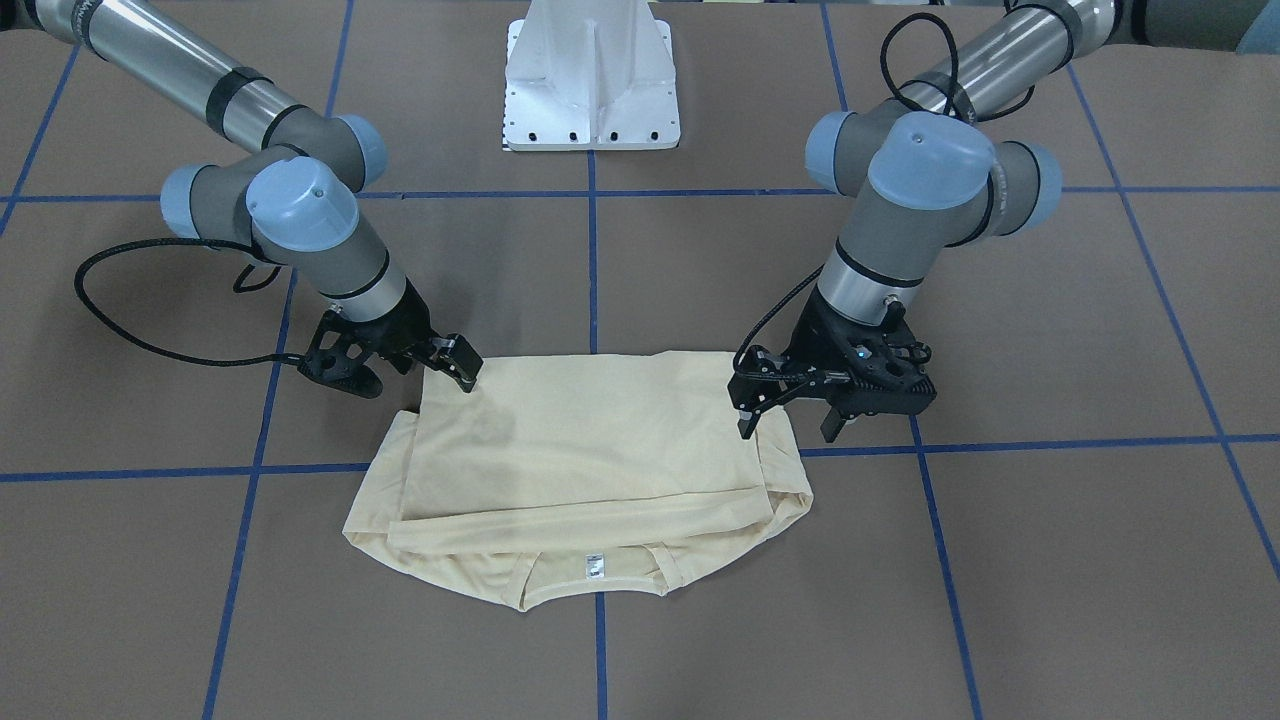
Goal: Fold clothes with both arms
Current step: 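Move the right gripper down to the folded edge nearest the robot and grasp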
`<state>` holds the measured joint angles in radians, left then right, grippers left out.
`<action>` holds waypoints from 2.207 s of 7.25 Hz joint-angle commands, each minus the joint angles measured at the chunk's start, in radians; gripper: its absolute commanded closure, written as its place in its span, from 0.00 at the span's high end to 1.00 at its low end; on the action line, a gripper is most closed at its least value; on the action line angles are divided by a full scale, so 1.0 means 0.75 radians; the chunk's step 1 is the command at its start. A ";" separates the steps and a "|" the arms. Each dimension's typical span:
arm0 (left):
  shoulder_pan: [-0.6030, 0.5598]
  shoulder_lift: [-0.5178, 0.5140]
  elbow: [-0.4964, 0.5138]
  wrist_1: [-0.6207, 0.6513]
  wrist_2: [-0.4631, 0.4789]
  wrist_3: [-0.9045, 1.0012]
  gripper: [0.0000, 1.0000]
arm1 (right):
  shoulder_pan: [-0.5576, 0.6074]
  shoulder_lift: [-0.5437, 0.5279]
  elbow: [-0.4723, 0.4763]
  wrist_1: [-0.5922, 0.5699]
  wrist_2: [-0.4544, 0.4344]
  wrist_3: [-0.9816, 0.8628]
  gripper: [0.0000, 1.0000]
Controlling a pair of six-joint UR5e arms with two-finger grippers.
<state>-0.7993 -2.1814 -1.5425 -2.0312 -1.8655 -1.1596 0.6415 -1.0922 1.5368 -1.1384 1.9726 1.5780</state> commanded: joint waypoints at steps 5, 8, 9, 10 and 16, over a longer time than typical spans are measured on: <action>0.000 0.002 0.003 -0.002 0.002 0.000 1.00 | -0.009 0.008 0.007 -0.028 -0.020 0.003 0.00; 0.000 0.006 0.003 0.000 0.004 0.000 1.00 | -0.023 -0.008 0.047 -0.030 0.000 -0.014 0.00; 0.000 0.006 0.001 0.000 0.004 0.000 1.00 | -0.061 -0.012 0.100 -0.032 0.000 -0.014 0.00; 0.000 0.006 0.001 0.000 0.006 0.000 1.00 | -0.100 -0.014 0.169 -0.093 0.006 -0.012 0.00; 0.000 0.014 -0.001 0.000 0.004 0.000 1.00 | -0.189 -0.022 0.307 -0.280 0.015 -0.012 0.00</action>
<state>-0.8002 -2.1734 -1.5422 -2.0310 -1.8622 -1.1597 0.5056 -1.1051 1.7682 -1.3471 1.9883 1.5711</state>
